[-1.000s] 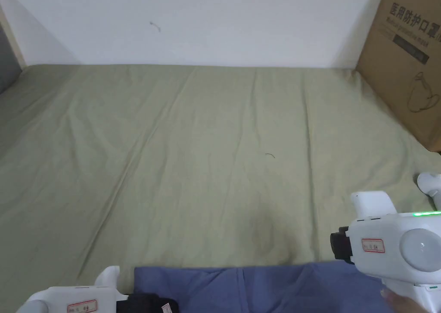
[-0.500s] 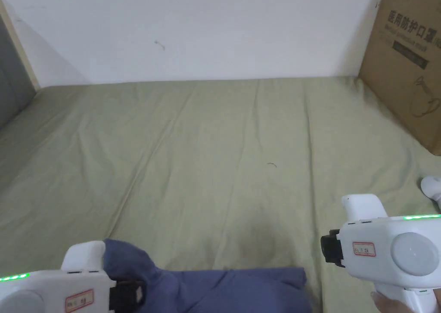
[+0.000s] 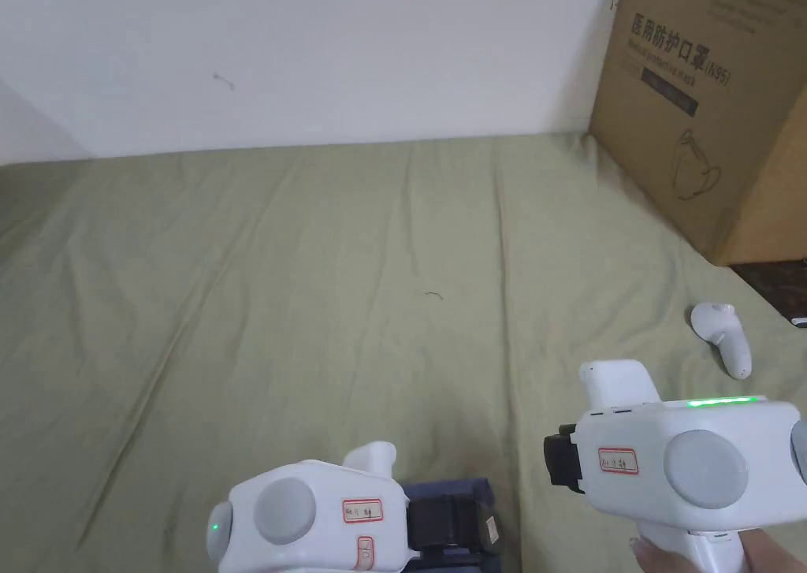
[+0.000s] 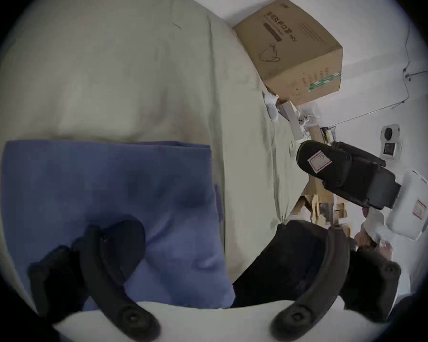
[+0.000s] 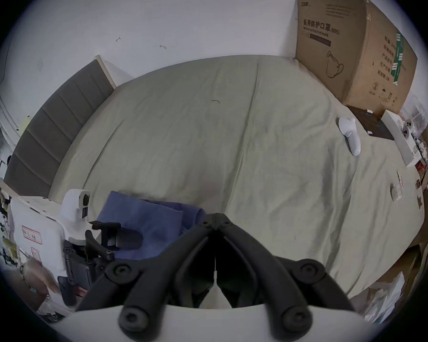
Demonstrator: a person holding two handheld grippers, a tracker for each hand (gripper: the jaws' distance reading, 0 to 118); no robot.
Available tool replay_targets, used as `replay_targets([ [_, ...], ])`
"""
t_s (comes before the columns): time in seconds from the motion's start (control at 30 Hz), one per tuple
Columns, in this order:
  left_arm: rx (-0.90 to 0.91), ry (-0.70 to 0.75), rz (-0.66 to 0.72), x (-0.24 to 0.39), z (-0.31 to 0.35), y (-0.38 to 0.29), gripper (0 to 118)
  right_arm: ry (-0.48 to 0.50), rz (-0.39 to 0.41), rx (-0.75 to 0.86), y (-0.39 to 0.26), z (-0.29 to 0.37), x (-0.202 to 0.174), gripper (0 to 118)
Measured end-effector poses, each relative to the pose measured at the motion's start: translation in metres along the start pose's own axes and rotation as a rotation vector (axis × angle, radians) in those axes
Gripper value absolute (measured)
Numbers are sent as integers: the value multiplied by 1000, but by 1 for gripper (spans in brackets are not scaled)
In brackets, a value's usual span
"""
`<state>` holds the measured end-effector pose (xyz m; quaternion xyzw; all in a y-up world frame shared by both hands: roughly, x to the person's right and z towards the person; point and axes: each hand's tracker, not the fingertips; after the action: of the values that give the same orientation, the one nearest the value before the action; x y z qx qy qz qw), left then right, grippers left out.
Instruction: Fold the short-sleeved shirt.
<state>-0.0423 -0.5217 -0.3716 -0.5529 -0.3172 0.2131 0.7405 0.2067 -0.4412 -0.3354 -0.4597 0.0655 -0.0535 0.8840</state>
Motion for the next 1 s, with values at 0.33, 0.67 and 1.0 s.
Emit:
replay_targets([
  [0.33,100,146,-208,22,62,-8,3,2,-52,61,3,5,12,0],
  [0.67,-124,39,-154,-7,-69,-11,1,-32,-68,66,-4,16,27,0],
  [1.0,165,-57,-70,-16,98,-18,2,111,-132,100,-4,25,34,0],
])
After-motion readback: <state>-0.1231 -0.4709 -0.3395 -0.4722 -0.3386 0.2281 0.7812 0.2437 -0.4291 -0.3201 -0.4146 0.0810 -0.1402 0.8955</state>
